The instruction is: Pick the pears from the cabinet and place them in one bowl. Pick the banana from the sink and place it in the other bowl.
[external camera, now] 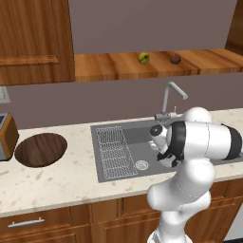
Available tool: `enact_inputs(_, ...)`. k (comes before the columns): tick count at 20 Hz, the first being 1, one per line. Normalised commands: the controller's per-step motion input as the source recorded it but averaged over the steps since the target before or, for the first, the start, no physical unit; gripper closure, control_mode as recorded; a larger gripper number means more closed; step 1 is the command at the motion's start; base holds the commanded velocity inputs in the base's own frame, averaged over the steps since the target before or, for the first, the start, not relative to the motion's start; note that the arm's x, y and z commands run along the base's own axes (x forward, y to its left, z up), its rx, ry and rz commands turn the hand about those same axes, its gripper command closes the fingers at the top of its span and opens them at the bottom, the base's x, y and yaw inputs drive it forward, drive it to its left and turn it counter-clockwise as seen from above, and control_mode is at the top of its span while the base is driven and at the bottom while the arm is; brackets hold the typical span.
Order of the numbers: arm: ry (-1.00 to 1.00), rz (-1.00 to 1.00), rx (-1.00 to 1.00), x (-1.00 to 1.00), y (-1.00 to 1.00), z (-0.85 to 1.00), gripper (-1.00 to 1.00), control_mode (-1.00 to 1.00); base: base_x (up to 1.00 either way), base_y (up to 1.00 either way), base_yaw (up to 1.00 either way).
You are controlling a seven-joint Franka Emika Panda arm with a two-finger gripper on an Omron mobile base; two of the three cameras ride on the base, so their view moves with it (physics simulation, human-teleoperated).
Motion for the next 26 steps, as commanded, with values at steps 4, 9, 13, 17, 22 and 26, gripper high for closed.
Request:
enact_inputs(4,0.0,0.0,0.0,0.06,0.0,0.0,-1.0,-1.0,0.0,0.0,0.0)
enact_inputs(9,0.0,0.01,0.06,0.13,-0.07,0.0,-1.0,-1.0,0.0,0.0,0.0)
enact_inputs(13,0.01,0.04,0.08,0.01,-0.21,0.0,-1.0,-1.0,0.0,0.0,0.0)
enact_inputs(17,0.0,0.04,0.06,0.0,-0.2,0.0,-1.0,-1.0,0.0,0.0,0.0)
enact_inputs(22,0.0,0.02,0.06,0.0,-0.1,0.0,-1.0,-1.0,0.0,0.0,0.0)
enact_inputs(26,-0.01,0.0,0.0,0.07,0.01,0.0,-1.0,-1.0,0.0,0.0,0.0)
